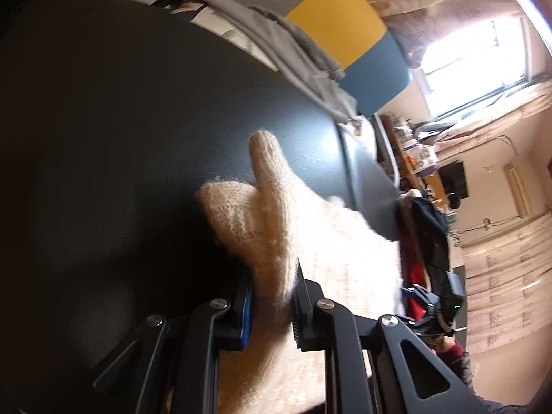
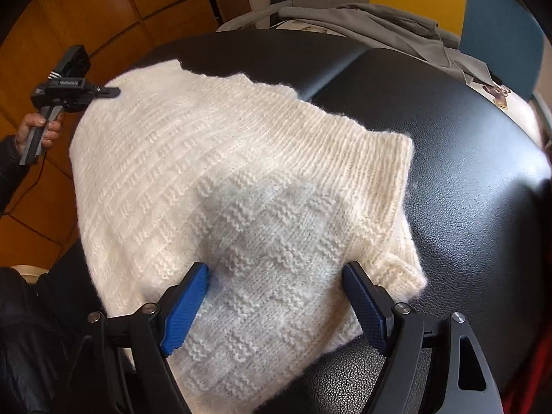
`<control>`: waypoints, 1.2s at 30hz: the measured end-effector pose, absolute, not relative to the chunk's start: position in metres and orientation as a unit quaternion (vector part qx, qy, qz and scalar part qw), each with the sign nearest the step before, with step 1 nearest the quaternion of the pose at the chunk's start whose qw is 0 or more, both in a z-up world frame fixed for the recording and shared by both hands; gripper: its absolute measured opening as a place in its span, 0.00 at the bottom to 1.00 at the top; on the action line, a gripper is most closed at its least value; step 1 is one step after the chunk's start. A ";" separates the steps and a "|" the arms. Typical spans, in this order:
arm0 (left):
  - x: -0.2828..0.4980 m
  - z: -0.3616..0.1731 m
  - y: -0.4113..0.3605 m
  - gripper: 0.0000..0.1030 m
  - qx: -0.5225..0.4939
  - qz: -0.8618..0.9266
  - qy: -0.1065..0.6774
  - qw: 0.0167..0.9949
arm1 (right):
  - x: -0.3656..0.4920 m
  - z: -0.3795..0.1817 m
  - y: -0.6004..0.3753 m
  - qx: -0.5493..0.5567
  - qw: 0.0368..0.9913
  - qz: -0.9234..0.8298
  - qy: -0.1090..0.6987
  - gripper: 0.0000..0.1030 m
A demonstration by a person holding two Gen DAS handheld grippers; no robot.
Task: Fold clothes
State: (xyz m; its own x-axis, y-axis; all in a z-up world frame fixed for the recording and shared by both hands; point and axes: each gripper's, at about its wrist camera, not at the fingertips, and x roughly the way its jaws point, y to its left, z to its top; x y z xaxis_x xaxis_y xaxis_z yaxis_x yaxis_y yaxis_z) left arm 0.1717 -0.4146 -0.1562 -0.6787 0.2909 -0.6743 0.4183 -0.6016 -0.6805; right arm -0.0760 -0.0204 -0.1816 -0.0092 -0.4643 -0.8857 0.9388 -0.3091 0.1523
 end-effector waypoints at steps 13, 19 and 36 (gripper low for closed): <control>0.176 -0.106 -0.359 0.15 0.291 -0.788 0.541 -0.038 | -0.079 -0.190 -0.009 0.460 0.518 -0.677 0.248 0.86; 0.138 -0.077 -0.306 0.15 0.283 -0.783 0.550 -0.064 | -0.081 -0.190 -0.015 0.455 0.516 -0.683 0.246 0.90; 0.005 -0.111 -0.182 0.15 0.358 -0.744 0.564 -0.021 | -0.082 -0.194 -0.012 0.432 0.532 -0.701 0.199 0.93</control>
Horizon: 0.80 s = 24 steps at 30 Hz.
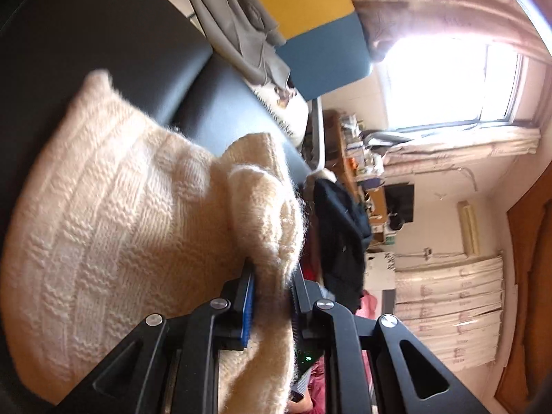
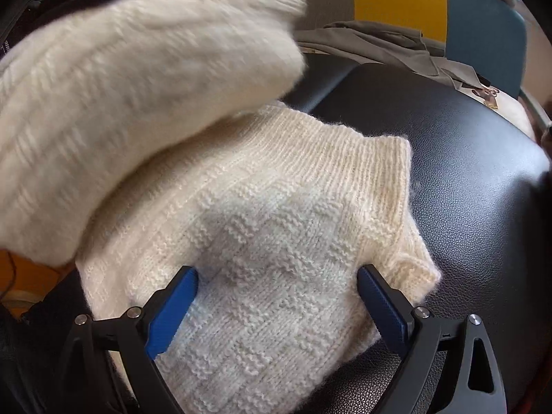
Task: Fold clothes
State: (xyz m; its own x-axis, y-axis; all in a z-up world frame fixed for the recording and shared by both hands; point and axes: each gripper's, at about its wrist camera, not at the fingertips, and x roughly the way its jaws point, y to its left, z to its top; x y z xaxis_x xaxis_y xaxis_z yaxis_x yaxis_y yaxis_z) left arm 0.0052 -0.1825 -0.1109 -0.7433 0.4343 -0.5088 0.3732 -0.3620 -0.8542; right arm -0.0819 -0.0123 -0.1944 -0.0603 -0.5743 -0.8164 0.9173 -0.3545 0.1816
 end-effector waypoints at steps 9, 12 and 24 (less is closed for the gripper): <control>-0.020 -0.147 -0.149 0.15 -0.402 0.731 -0.552 0.012 | -0.082 -0.197 -0.014 0.419 0.544 -0.705 0.178 0.93; -0.021 -0.153 -0.148 0.15 -0.397 0.724 -0.564 0.012 | -0.081 -0.197 -0.013 0.414 0.545 -0.708 0.172 0.93; -0.035 -0.152 -0.147 0.14 -0.394 0.714 -0.577 0.033 | -0.075 -0.194 -0.025 0.408 0.540 -0.715 0.177 0.95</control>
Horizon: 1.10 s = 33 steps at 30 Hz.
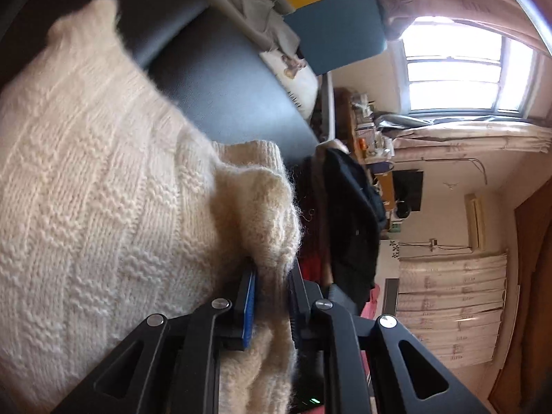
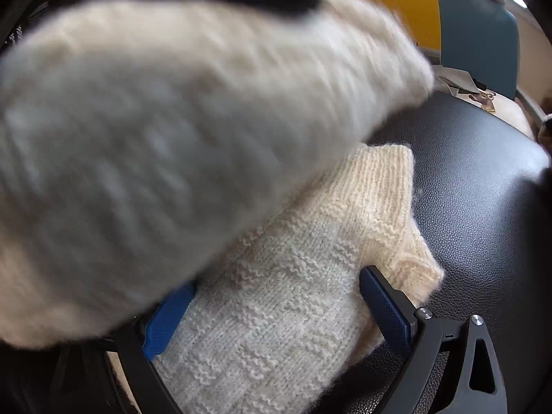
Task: Fold clothes
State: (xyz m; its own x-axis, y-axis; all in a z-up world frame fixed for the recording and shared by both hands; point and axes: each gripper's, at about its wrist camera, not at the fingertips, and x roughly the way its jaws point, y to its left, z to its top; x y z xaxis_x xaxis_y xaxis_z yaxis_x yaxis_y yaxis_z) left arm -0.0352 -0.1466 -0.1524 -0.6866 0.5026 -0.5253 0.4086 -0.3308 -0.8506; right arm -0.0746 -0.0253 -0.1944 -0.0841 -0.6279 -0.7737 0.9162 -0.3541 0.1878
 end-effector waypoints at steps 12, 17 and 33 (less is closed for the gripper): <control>-0.042 -0.155 -0.134 0.18 -0.420 0.687 -0.589 0.068 | -0.063 -0.165 0.031 0.384 0.509 -0.744 0.197 0.94; -0.042 -0.120 -0.116 0.18 -0.419 0.701 -0.561 0.138 | -0.061 -0.170 0.079 0.399 0.479 -0.760 0.185 0.94; 0.067 -0.117 -0.247 0.21 -0.383 0.840 -0.385 0.024 | 0.030 -0.088 0.107 0.388 0.613 -0.683 0.081 0.91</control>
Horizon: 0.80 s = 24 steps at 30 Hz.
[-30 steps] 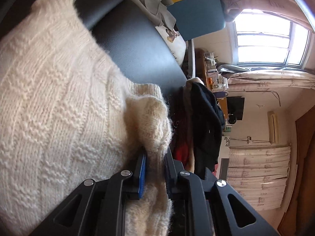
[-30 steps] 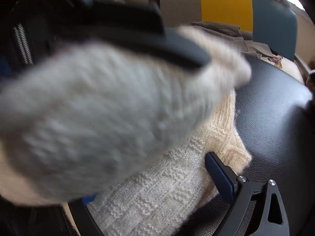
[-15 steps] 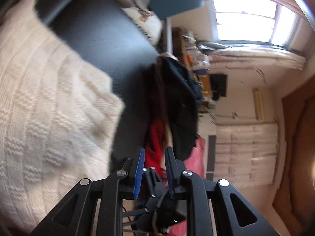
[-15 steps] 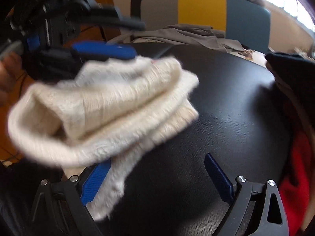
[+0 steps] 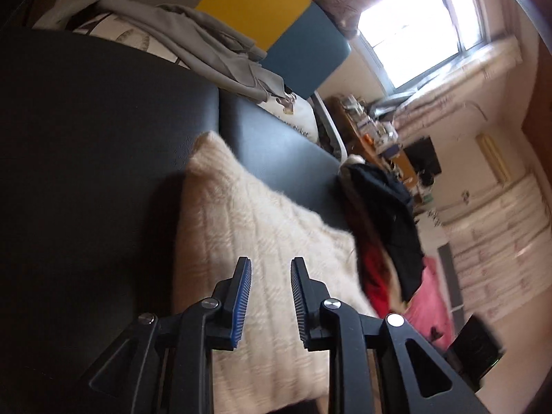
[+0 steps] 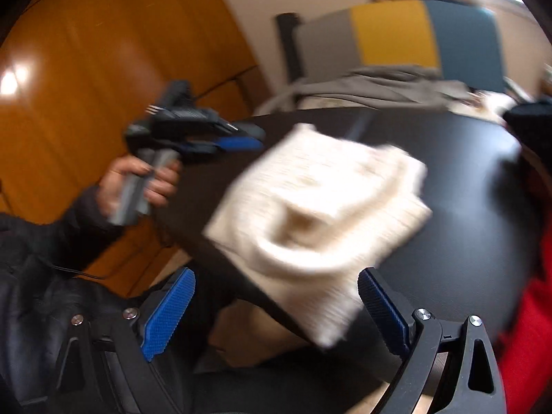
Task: Fold clothes
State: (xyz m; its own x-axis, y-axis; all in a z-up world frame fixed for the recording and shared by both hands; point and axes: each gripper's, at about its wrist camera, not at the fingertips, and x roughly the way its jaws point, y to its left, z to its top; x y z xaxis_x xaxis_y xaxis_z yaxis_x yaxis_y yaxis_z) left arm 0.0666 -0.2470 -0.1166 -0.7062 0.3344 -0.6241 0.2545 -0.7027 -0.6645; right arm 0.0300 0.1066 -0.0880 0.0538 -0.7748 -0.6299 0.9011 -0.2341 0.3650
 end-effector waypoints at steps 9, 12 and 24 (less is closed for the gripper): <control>0.049 -0.115 -0.201 0.23 -0.373 0.881 -0.277 0.092 | 0.012 -0.144 0.034 0.506 0.586 -0.618 0.134 0.10; 0.044 -0.119 -0.178 0.24 -0.389 0.890 -0.208 0.116 | 0.013 -0.140 0.053 0.508 0.583 -0.625 0.108 0.08; 0.076 -0.119 -0.120 0.24 -0.357 0.924 -0.032 0.133 | 0.028 -0.202 0.102 0.555 0.524 -0.643 0.064 0.06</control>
